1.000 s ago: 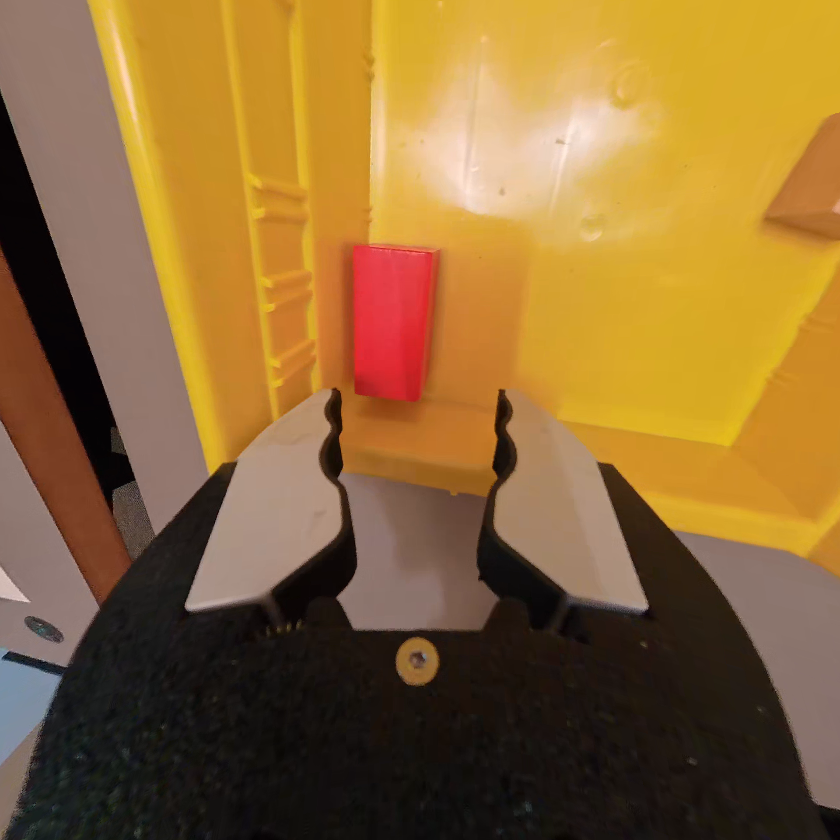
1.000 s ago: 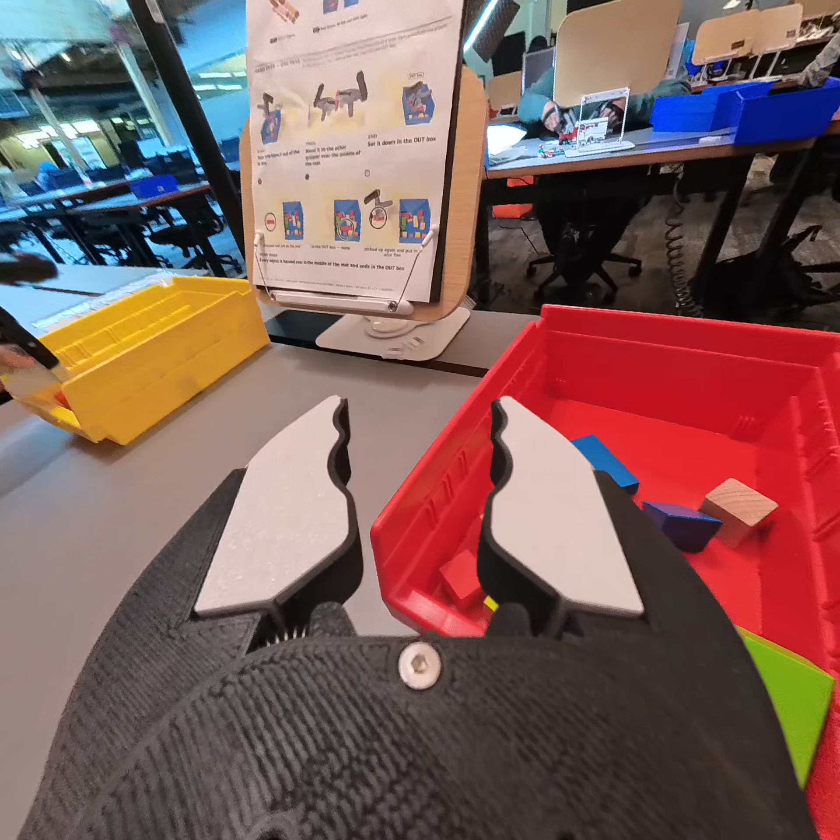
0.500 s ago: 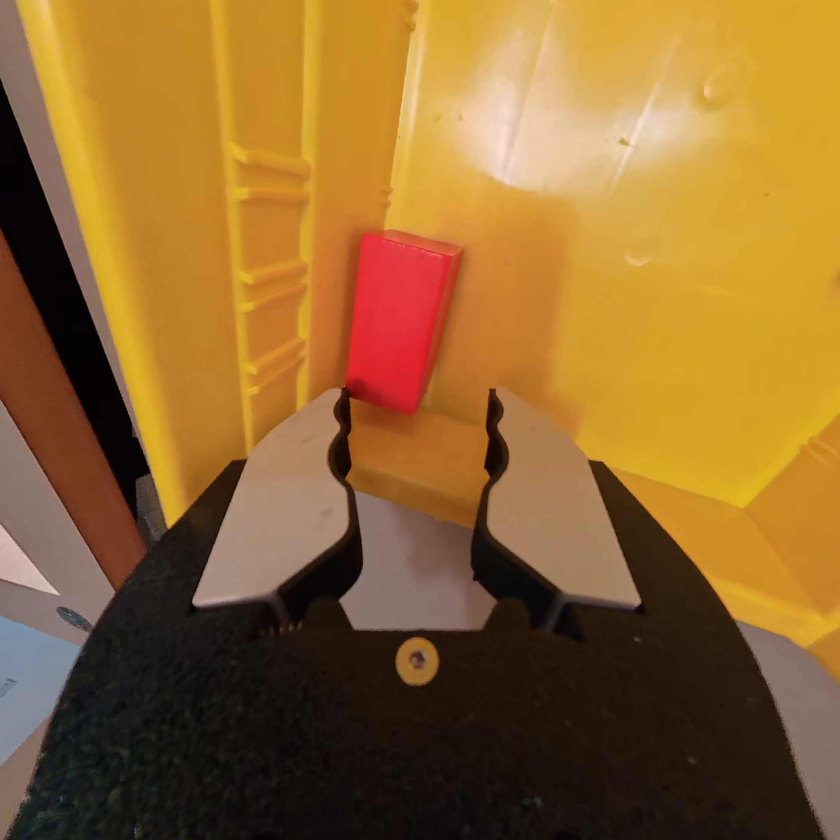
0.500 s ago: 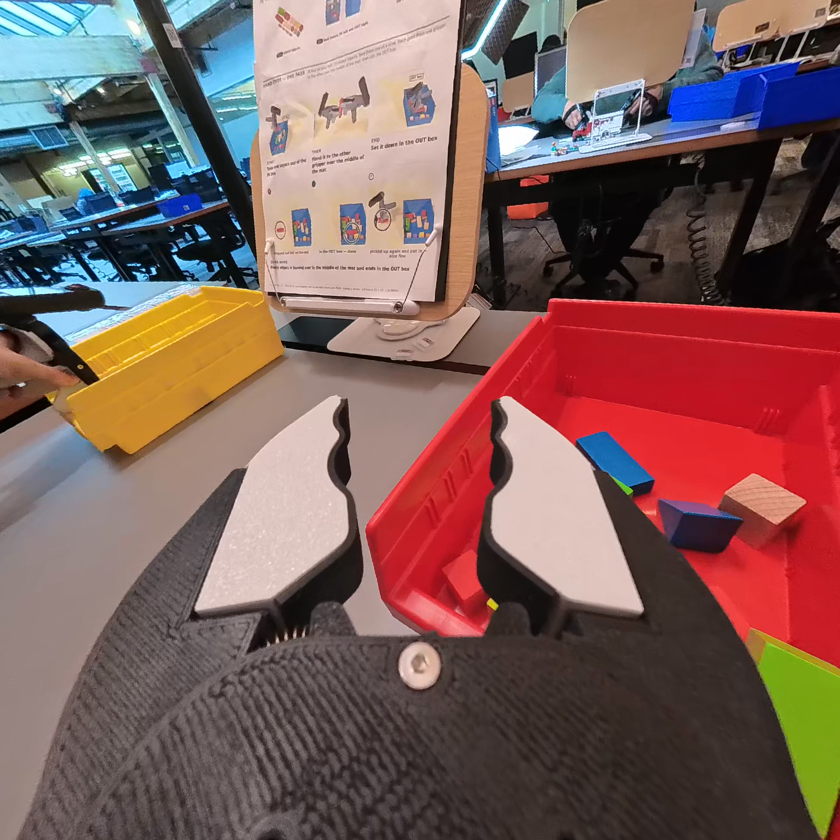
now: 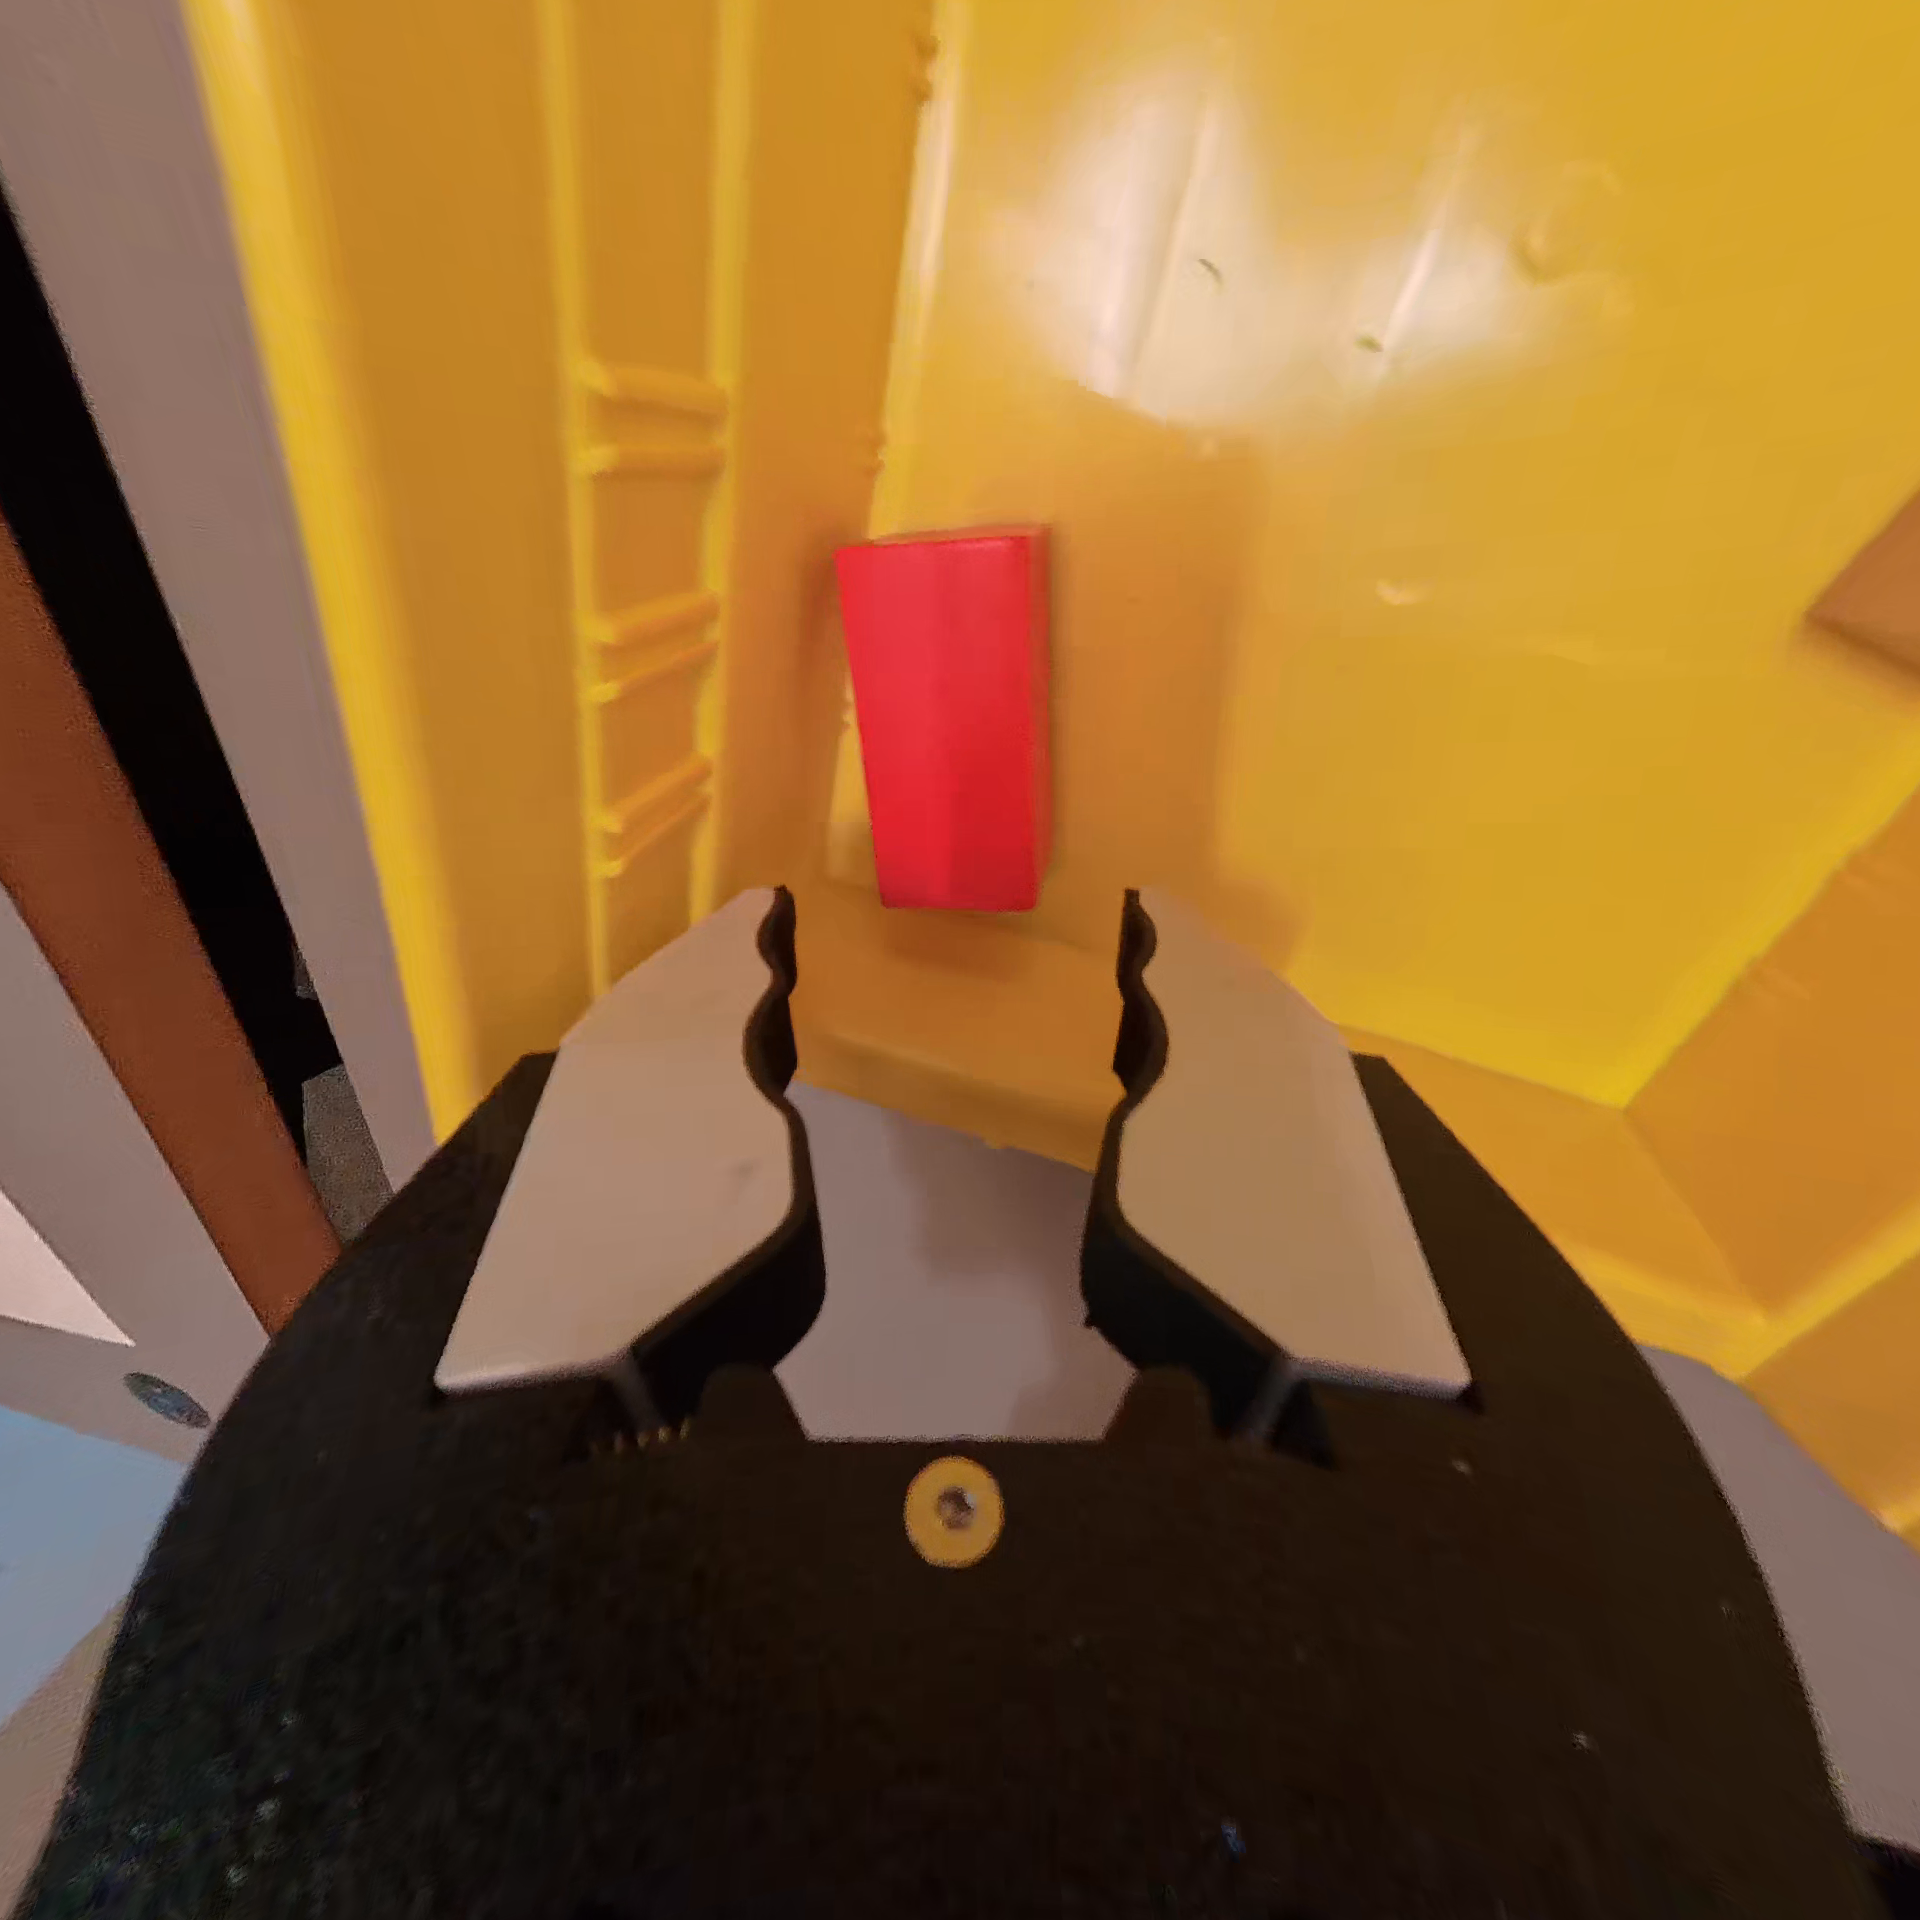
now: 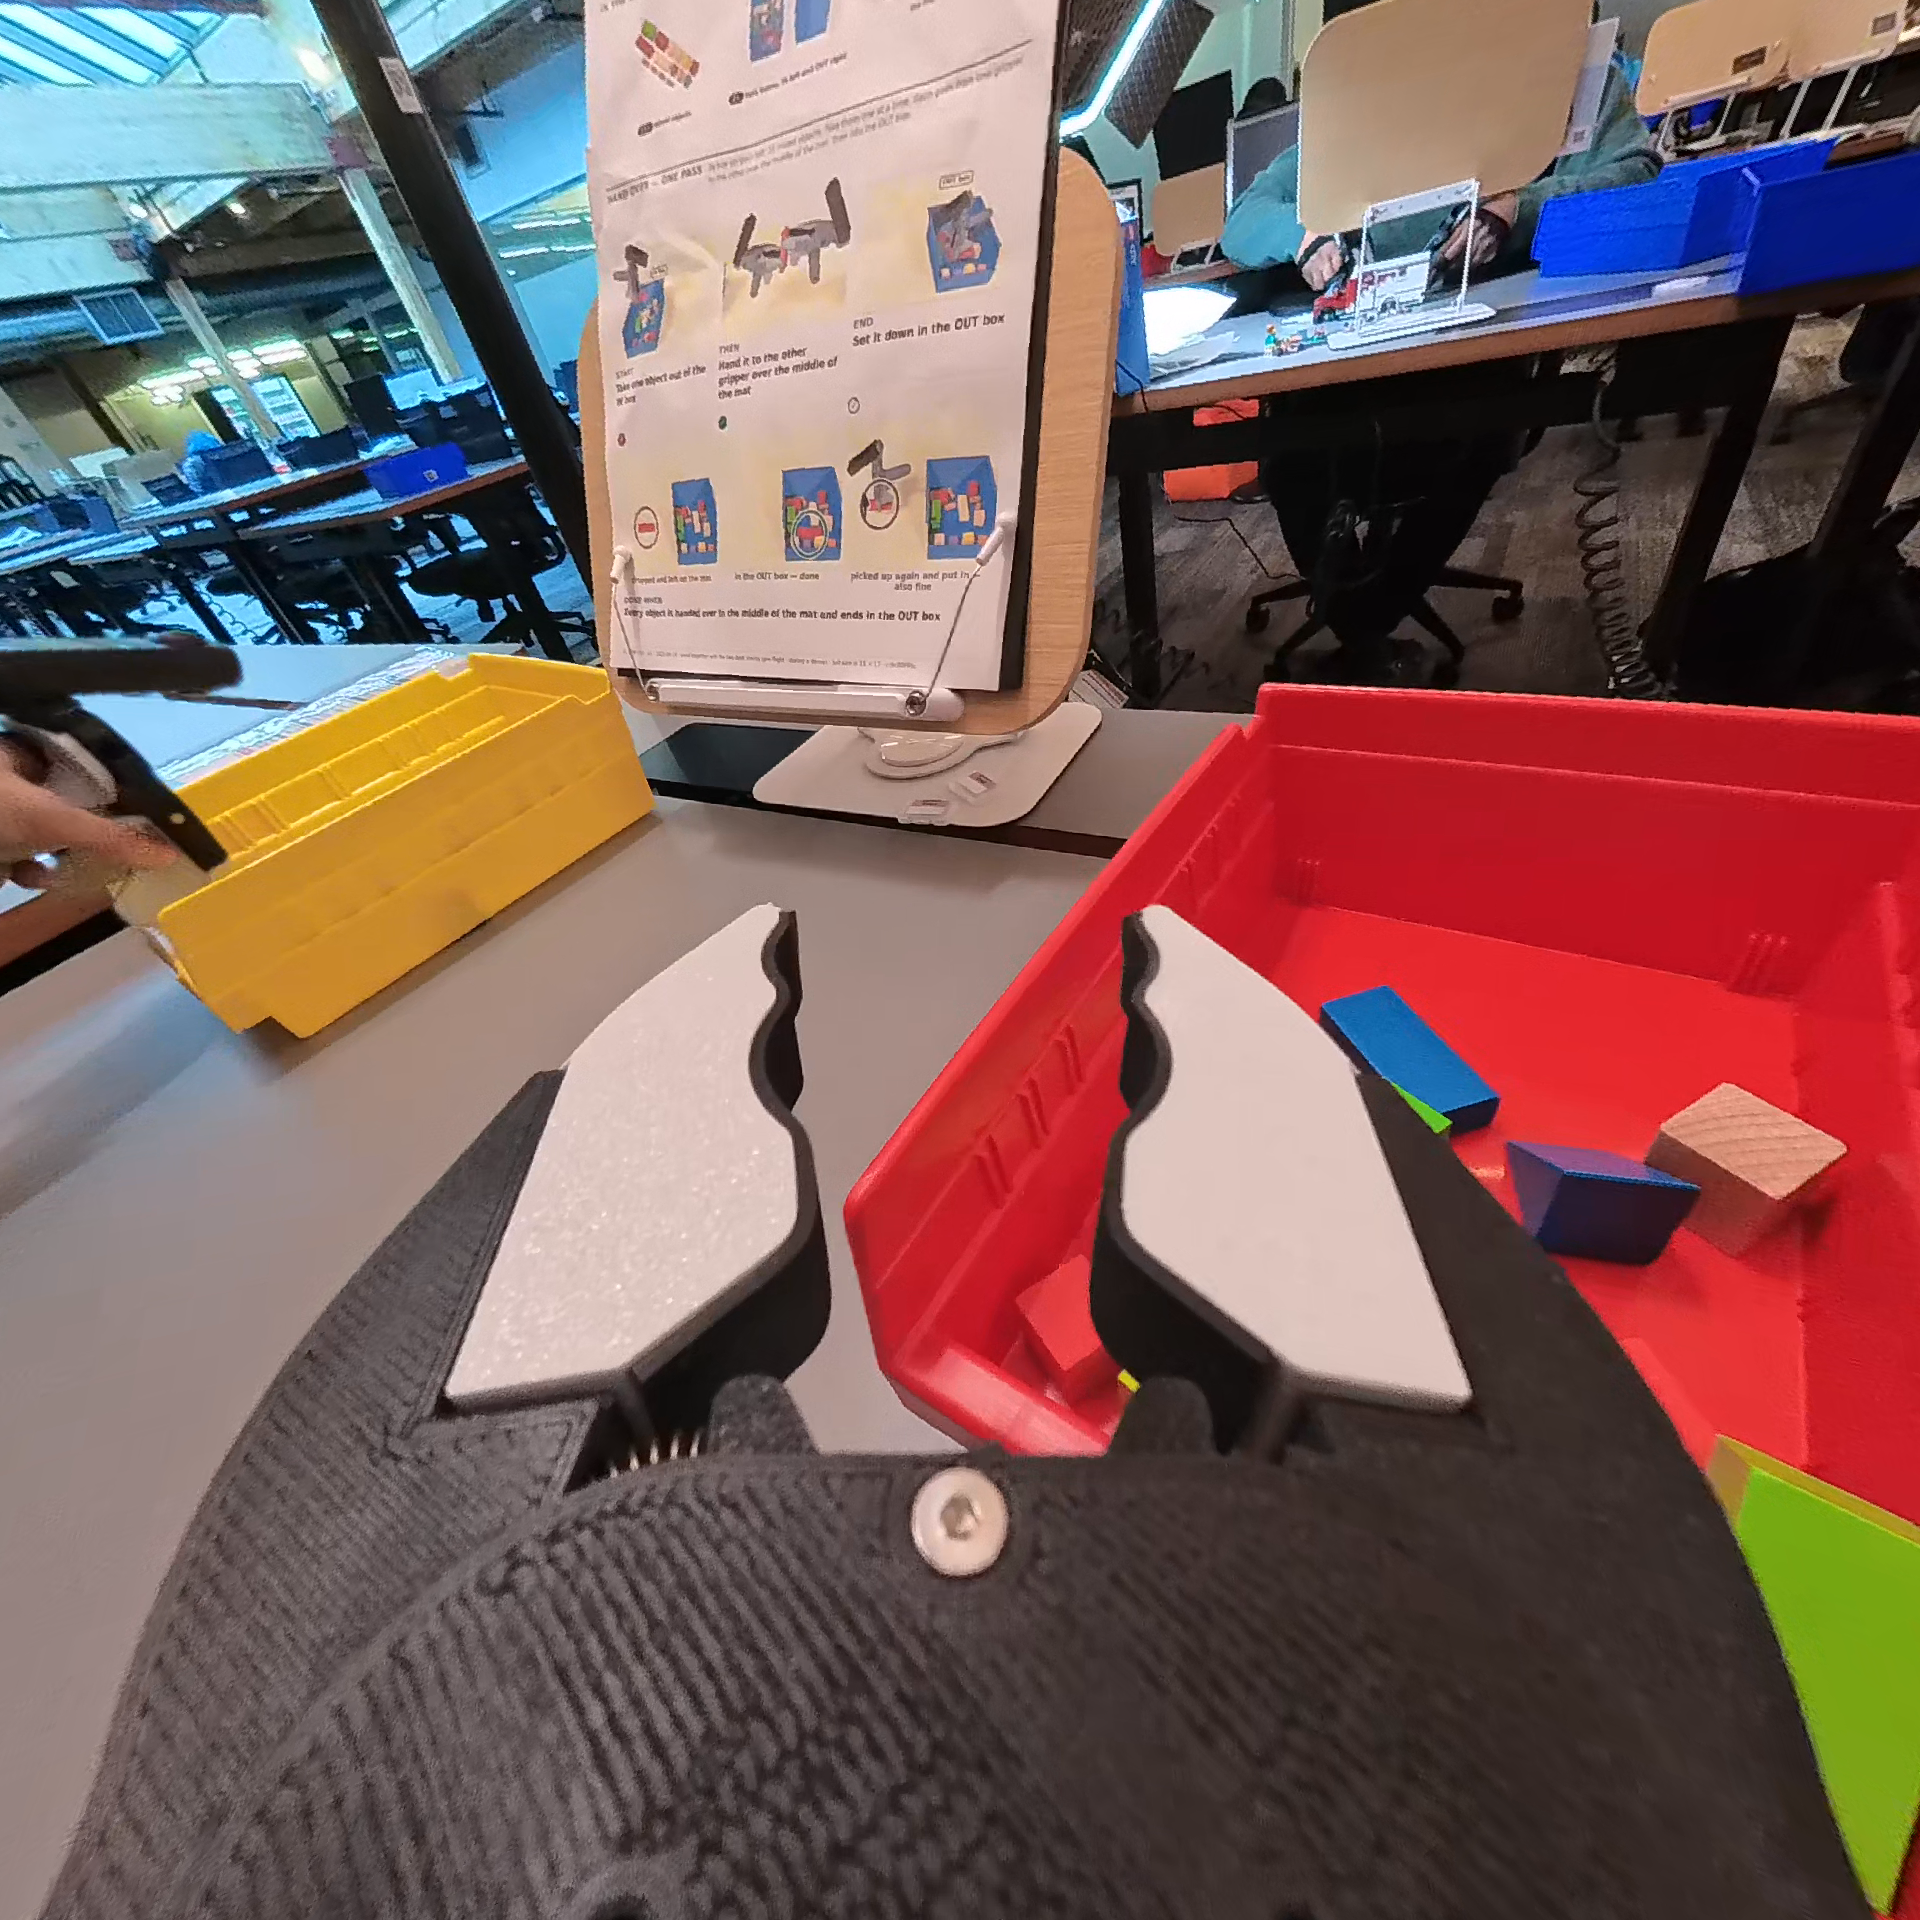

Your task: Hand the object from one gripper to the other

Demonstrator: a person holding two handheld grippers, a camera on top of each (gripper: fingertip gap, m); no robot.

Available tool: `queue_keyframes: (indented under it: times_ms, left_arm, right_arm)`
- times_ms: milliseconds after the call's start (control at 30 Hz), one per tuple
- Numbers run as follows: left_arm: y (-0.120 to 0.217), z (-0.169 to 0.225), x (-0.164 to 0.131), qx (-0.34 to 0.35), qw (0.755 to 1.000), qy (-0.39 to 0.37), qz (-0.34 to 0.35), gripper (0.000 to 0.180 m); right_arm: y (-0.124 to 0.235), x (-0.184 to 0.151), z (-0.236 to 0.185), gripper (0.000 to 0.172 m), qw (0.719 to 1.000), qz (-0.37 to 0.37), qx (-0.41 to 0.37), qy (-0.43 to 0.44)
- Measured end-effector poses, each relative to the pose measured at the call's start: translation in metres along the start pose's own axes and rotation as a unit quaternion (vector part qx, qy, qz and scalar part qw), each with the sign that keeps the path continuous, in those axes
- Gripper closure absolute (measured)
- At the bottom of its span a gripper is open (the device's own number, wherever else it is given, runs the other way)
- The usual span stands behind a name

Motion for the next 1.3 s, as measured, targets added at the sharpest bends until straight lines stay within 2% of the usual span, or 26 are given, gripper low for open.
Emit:
queue_keyframes:
  times_ms: [333,400,567,633,700,800,867,933,1033,1133,1233,1300]
  left_arm:
    - [-0.02,0.008,0.001,-0.041,0.997,0.063,0.015,0.115]
    - [-0.018,0.01,0.003,-0.049,0.997,0.053,0.025,0.143]
    - [-0.011,0.015,0.006,-0.05,0.997,-0.004,0.054,0.148]
    - [0.0,0.02,0.01,-0.059,0.995,-0.024,0.083,0.148]
    - [0.023,0.033,0.016,-0.093,0.985,-0.027,0.14,0.148]
    - [0.073,0.06,0.023,-0.165,0.955,-0.024,0.246,0.148]
    - [0.111,0.081,0.021,-0.219,0.925,-0.035,0.309,0.148]
    - [0.152,0.107,0.014,-0.297,0.88,-0.045,0.368,0.148]
    - [0.207,0.156,-0.011,-0.437,0.79,-0.066,0.425,0.148]
    - [0.247,0.208,-0.049,-0.546,0.686,-0.141,0.46,0.148]
    - [0.273,0.253,-0.091,-0.623,0.571,-0.215,0.49,0.148]
    - [0.28,0.274,-0.111,-0.645,0.523,-0.243,0.501,0.148]
  right_arm:
    - [-0.003,0.002,-0.009,0.112,1.0,0.004,0.013,0.001]
    - [-0.004,0.003,-0.012,0.112,1.0,0.005,0.018,0.001]
    - [-0.007,0.003,-0.022,0.112,0.999,0.006,0.035,-0.001]
    - [-0.008,0.004,-0.028,0.112,0.999,0.007,0.043,0.001]
    - [-0.009,0.006,-0.036,0.111,0.998,0.009,0.056,-0.001]
    - [-0.013,0.008,-0.051,0.111,0.996,0.013,0.085,-0.006]
    - [-0.016,0.008,-0.062,0.11,0.995,0.012,0.101,-0.003]
    - [-0.019,0.007,-0.078,0.108,0.992,0.011,0.129,-0.002]
    - [-0.023,0.007,-0.112,0.107,0.98,0.015,0.196,-0.024]
    - [-0.024,0.012,-0.155,0.104,0.955,0.037,0.282,-0.078]
    - [-0.018,0.016,-0.197,0.096,0.92,0.047,0.365,-0.13]
    - [-0.012,0.019,-0.221,0.091,0.896,0.048,0.413,-0.157]
Point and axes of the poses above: each gripper's, where its closed fingertips meet, y back along the fingers, x out of its top, z = x × y across the jaws, the point moved 2 cm from there along y, back along the fingers, and after that the axes turned 11 degrees about z, right-handed, at the moved point
